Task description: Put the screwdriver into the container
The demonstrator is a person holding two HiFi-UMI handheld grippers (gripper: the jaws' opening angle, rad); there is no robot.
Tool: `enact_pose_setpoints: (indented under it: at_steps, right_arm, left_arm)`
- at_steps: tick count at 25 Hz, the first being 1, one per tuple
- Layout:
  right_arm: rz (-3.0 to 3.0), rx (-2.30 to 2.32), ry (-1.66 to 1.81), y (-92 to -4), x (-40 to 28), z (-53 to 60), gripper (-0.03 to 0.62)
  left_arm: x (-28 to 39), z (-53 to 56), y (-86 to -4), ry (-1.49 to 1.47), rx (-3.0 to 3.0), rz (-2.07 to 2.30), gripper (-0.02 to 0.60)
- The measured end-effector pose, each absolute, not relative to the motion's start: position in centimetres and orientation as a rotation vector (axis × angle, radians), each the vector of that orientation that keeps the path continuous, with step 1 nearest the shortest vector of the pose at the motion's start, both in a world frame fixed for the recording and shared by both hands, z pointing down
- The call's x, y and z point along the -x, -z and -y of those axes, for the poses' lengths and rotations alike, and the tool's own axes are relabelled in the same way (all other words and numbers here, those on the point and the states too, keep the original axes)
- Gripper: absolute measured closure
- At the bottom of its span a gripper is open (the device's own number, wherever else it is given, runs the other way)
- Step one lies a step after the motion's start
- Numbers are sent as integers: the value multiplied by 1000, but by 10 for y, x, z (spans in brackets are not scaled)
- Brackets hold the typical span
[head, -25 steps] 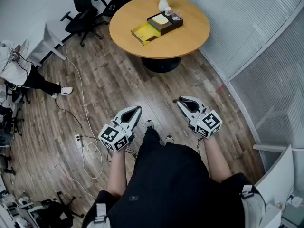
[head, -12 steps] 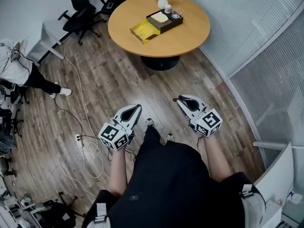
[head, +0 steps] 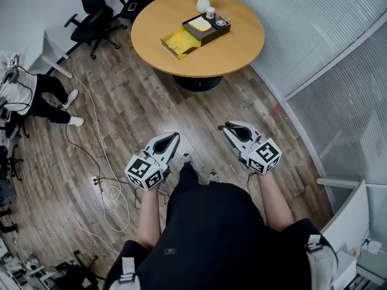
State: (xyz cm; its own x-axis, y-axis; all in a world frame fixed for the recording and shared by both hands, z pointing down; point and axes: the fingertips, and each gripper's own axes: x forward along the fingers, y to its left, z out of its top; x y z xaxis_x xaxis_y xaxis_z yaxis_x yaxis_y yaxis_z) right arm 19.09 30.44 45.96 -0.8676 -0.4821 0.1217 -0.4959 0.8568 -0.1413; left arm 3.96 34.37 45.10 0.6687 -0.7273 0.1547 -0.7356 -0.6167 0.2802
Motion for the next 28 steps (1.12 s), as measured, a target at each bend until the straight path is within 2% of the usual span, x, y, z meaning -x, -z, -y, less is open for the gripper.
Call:
enact_pose_setpoints:
  at_steps: [28]
  right_arm:
    - [2890,-817,-198,-466,-59,-213,545]
  left_arm:
    - [81,-234,-454,-40,-2613,1052,577]
